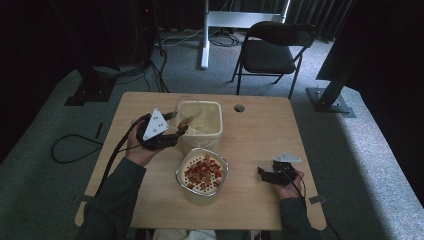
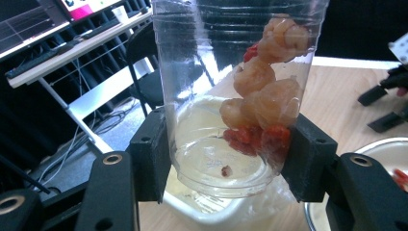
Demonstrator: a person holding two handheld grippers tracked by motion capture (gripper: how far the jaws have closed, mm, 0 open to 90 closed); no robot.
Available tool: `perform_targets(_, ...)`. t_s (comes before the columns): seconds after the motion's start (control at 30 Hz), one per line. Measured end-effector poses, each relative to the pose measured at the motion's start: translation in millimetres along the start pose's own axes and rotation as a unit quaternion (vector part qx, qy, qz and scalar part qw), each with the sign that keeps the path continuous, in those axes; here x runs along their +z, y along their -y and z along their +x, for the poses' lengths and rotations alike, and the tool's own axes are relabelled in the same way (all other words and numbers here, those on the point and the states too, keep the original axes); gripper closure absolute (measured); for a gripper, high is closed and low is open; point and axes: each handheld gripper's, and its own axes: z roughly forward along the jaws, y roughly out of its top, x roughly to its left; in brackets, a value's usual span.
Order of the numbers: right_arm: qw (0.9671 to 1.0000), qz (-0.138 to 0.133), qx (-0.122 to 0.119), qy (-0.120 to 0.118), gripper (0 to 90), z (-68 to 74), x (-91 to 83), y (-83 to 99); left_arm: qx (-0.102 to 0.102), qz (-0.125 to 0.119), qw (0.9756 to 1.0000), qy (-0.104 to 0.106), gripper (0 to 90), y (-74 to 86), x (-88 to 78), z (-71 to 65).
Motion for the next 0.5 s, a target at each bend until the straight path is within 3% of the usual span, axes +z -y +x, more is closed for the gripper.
perform_targets(0.23,1.0,0.001,-0.005,0.003,23.4,1.1,0.3,-0.1,-0.031,-0.009,0.9995,-0.002,43.2,2.7,15.1,7.3)
perform_targets(0.5,1.0,0.001,-0.005,0.003,23.4,1.1,0.4,-0.1,-0.073,-0.012,0.9973,0.007,42.9,7.8,38.0,15.9)
